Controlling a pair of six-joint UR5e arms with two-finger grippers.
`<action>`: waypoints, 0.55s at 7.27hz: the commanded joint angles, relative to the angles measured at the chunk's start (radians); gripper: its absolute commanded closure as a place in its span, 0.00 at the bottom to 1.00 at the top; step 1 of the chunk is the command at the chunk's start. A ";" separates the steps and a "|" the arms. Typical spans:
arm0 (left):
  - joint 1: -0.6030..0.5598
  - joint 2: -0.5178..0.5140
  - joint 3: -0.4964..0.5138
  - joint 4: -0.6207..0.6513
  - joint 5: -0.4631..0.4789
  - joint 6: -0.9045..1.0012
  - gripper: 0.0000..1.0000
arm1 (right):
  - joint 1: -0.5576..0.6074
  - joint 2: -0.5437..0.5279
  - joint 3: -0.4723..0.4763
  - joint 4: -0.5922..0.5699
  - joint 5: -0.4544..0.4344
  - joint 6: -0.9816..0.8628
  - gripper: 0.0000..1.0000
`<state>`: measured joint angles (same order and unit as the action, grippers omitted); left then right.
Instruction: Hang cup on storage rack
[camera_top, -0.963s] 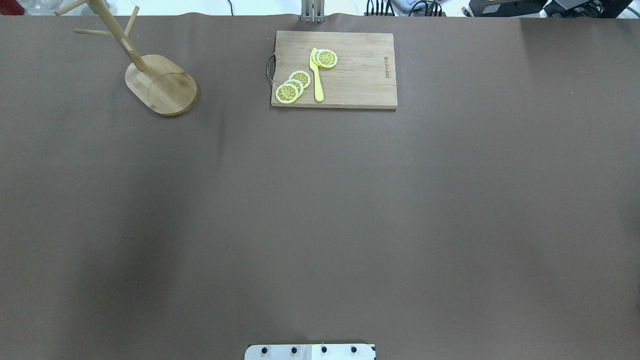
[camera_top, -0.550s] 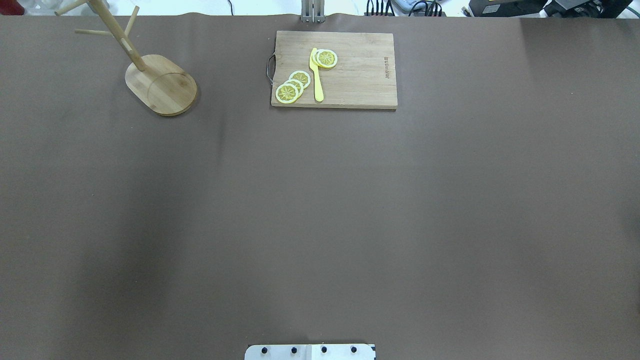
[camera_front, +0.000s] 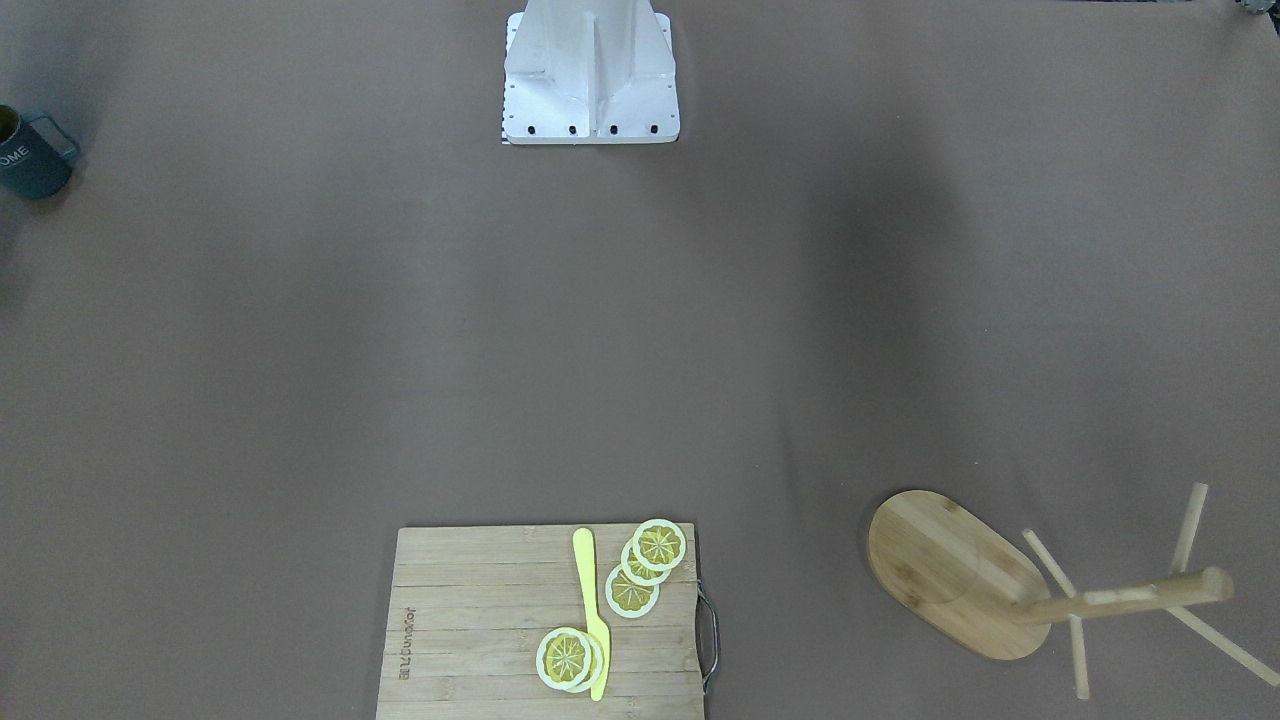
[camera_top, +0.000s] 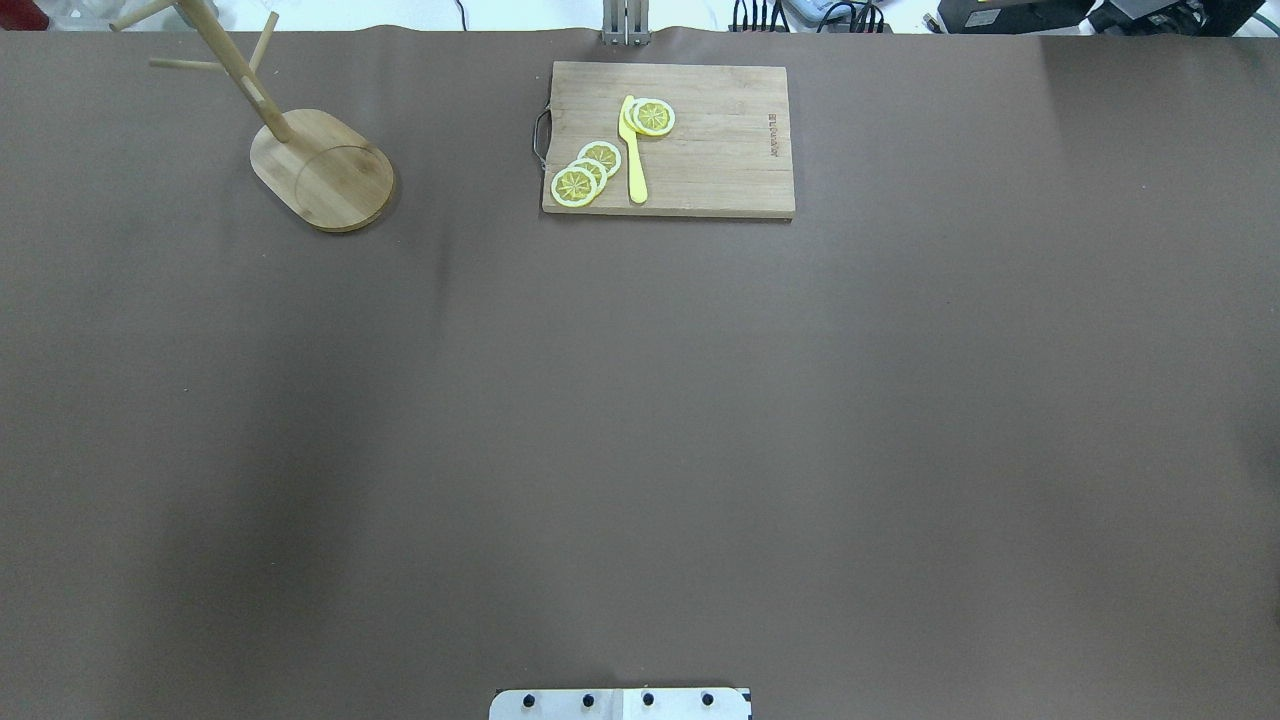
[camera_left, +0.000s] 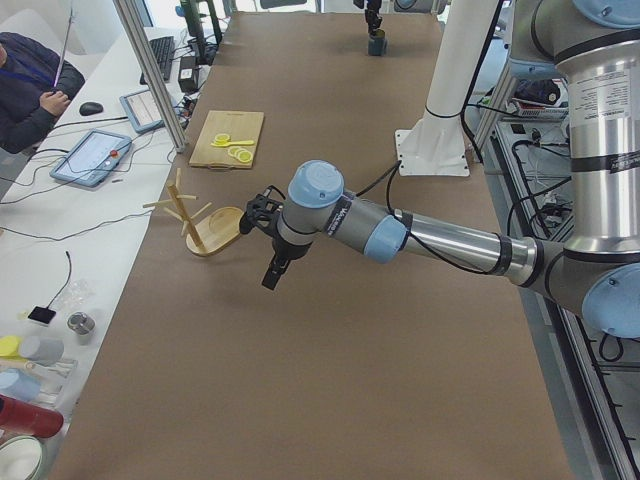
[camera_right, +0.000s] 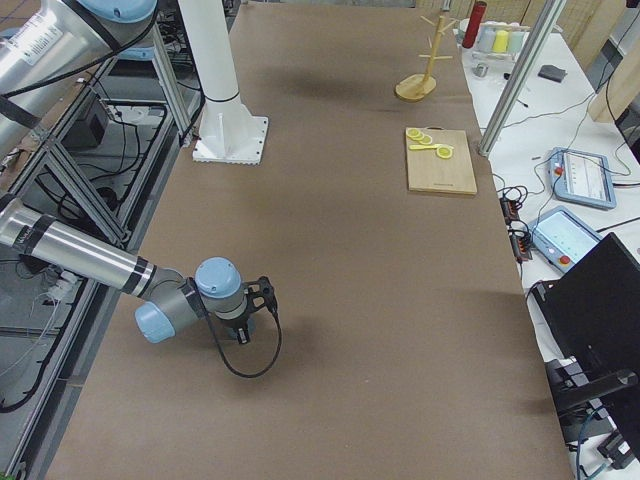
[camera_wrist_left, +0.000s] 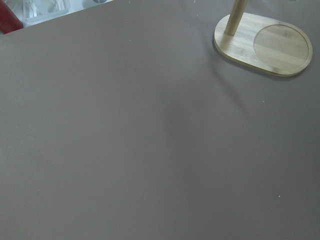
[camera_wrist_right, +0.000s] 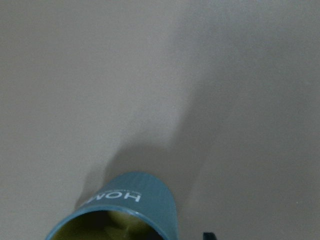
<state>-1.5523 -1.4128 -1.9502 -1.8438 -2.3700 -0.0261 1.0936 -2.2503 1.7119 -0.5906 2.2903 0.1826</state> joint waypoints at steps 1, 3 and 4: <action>0.000 0.000 0.001 0.000 0.000 0.000 0.00 | -0.007 0.002 0.000 0.000 0.000 0.000 0.69; 0.000 0.003 0.001 0.000 0.001 0.000 0.00 | -0.008 0.005 0.005 0.002 0.002 -0.002 0.72; 0.000 0.005 0.001 0.000 0.000 0.000 0.00 | -0.008 0.006 0.005 0.009 0.002 0.000 0.72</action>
<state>-1.5524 -1.4098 -1.9497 -1.8439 -2.3693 -0.0261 1.0864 -2.2461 1.7152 -0.5874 2.2916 0.1815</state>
